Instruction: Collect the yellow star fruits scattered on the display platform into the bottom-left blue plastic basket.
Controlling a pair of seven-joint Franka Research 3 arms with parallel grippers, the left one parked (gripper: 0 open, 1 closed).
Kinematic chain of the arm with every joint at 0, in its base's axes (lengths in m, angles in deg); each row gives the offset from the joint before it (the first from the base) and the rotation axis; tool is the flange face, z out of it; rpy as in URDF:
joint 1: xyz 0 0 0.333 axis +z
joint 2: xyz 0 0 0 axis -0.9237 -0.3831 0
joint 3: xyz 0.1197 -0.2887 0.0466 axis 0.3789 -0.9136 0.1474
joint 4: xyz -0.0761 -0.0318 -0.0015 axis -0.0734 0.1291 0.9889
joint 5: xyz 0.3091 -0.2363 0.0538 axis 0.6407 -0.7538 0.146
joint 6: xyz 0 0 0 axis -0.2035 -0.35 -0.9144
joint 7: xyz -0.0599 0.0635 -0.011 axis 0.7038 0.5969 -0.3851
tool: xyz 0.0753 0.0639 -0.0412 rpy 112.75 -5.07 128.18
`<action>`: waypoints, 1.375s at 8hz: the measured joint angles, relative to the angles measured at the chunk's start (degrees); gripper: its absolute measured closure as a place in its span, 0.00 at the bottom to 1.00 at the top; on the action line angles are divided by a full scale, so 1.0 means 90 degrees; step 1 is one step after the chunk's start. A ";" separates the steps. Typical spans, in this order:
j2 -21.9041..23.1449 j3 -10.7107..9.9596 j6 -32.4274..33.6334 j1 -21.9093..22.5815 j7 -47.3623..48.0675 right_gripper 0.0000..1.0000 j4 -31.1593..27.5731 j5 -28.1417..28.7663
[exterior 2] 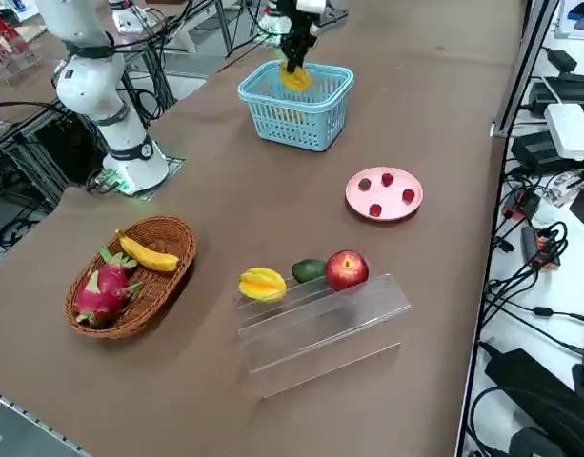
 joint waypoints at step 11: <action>0.0563 -0.0647 -0.0436 -0.3908 -0.5066 0.02 -0.0147 -0.0929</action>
